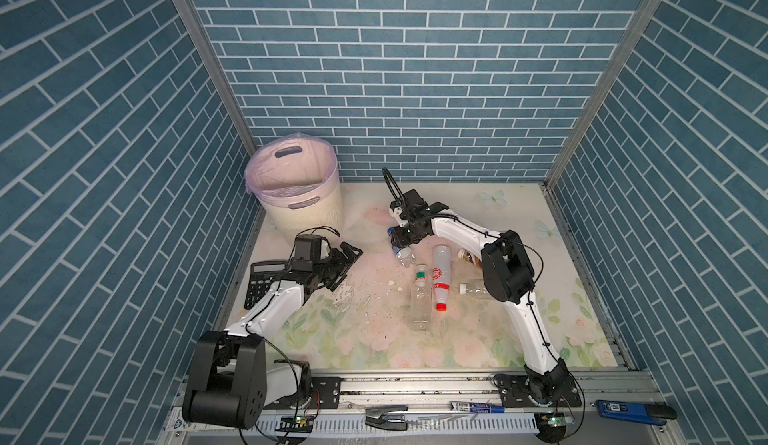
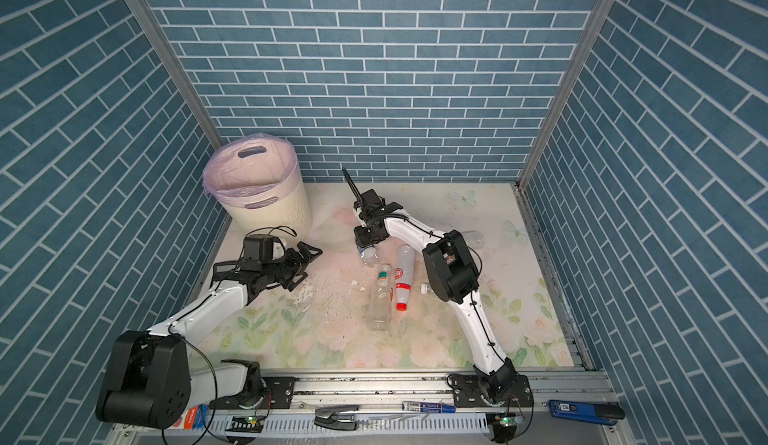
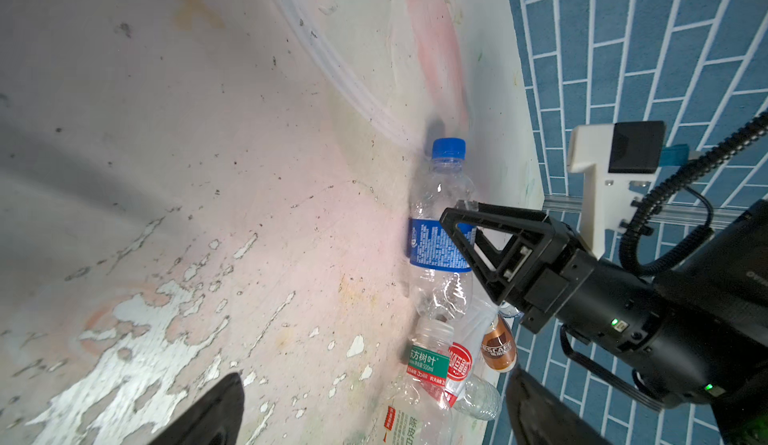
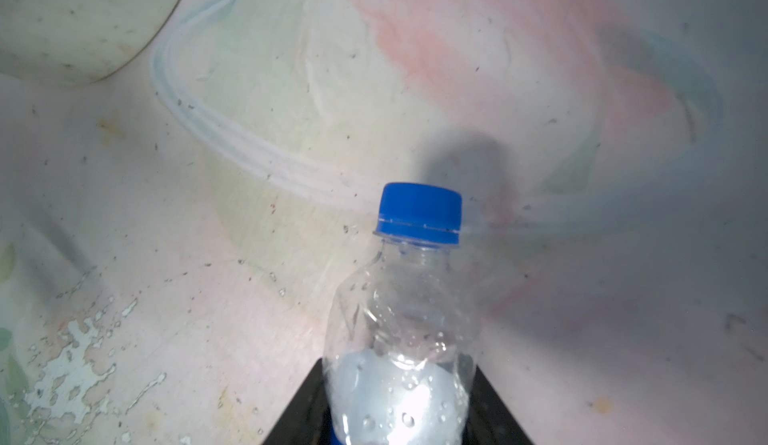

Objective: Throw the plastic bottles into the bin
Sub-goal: 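Grasp the blue-capped water bottle with the right gripper and lift it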

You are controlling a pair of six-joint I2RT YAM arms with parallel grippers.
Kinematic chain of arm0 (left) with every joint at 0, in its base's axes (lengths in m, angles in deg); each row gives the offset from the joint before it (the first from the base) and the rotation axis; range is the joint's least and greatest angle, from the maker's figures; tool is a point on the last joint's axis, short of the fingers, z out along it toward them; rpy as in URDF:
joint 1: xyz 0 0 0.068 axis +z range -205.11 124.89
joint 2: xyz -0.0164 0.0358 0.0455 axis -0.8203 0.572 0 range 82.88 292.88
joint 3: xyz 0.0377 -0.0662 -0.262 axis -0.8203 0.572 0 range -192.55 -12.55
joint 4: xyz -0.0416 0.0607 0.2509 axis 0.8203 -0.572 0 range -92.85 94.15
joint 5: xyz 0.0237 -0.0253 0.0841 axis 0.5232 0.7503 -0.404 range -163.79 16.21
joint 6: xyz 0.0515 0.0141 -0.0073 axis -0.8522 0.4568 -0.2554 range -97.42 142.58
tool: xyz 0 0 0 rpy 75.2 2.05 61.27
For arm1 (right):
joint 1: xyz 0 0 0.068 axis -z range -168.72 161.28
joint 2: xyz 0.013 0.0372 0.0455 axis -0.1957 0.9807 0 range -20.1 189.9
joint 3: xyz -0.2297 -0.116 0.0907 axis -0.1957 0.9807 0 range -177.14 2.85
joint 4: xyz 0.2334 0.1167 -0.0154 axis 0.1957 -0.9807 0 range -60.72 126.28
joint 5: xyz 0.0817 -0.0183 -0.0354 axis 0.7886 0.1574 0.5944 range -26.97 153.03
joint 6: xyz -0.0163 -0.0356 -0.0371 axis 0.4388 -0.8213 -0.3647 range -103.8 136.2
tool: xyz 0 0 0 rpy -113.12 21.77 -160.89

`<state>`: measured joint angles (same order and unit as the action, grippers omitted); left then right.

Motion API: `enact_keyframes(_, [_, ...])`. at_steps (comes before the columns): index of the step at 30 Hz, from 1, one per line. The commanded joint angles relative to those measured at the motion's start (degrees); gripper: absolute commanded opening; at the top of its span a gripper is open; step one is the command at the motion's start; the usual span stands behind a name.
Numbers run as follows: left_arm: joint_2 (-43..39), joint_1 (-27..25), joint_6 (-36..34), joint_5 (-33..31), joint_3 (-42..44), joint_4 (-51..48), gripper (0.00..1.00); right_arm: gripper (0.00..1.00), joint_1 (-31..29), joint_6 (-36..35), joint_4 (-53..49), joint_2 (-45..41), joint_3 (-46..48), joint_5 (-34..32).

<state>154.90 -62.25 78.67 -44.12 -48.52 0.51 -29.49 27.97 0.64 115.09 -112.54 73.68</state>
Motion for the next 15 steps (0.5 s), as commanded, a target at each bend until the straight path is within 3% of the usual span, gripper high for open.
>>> enact_keyframes(1, [0.61,0.28,-0.69,0.04,0.41,1.08,0.99,0.47,-0.09,0.53,-4.74,2.76,-4.40,0.38])
enact_keyframes(9, [2.36,-0.25,-0.68,0.19,0.00,1.96,0.99,0.63,0.10,0.97,-4.65,1.35,-4.85,0.70])
enact_keyframes(15, [2.68,-0.60,-0.66,-0.31,-0.16,2.06,0.99,0.76,-0.01,2.89,-0.51,-5.38,3.51,1.69])
